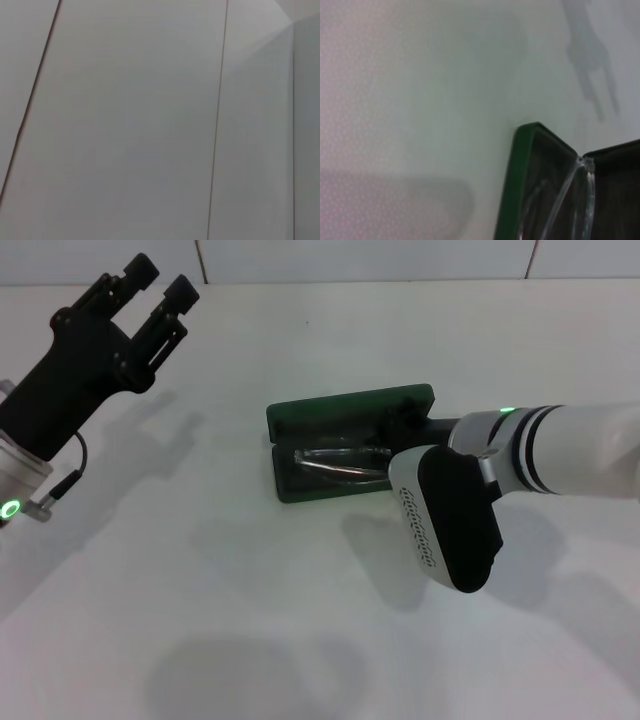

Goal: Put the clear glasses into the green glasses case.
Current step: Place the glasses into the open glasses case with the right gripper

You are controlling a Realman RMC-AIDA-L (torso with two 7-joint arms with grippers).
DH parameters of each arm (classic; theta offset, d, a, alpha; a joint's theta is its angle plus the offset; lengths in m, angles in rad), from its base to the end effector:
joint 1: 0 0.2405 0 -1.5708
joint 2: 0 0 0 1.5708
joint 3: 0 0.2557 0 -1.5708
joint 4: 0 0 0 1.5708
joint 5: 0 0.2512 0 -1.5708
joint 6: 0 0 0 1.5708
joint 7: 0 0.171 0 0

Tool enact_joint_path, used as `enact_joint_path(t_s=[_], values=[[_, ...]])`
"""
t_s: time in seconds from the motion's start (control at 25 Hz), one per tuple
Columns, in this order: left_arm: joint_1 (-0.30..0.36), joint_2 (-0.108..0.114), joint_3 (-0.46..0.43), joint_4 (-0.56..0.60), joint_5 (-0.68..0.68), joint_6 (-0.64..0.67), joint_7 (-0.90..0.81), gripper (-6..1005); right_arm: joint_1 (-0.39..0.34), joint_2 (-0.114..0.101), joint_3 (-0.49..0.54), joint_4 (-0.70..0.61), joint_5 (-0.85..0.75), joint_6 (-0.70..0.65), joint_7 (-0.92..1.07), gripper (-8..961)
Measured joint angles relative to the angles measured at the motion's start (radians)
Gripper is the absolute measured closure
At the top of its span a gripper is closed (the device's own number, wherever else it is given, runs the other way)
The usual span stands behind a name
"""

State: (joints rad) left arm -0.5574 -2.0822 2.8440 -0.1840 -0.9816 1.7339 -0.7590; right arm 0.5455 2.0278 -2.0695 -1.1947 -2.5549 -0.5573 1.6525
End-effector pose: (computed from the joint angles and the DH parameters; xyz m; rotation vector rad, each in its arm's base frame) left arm -0.2823 0.3517 -0.0074 -1.9926 -0.3902 -1.3068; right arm 0.1405 0.4075 -0.1533 -2.3961 -1.0229 -0.4860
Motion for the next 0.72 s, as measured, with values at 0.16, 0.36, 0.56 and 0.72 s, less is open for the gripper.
enact_joint_path(t_s=[0.16,0.36,0.56,0.72], values=[[-0.005,0.0,0.0,0.004,0.01,-0.013,-0.003,437,-0.002,0.0,0.0,0.001,-0.001,0.004,0.0,834],[-0.007,0.0,0.0,0.005,0.014,-0.016,-0.001,437,-0.006,0.0,0.002,0.0,0.004,0.018,-0.001,799],[-0.007,0.001,0.0,0.004,0.014,-0.016,-0.001,437,-0.013,0.0,0.002,-0.017,0.006,0.024,0.0,628],[-0.007,0.001,0.0,0.003,0.014,-0.017,0.0,437,-0.032,0.0,-0.003,-0.041,0.007,0.04,-0.001,508]])
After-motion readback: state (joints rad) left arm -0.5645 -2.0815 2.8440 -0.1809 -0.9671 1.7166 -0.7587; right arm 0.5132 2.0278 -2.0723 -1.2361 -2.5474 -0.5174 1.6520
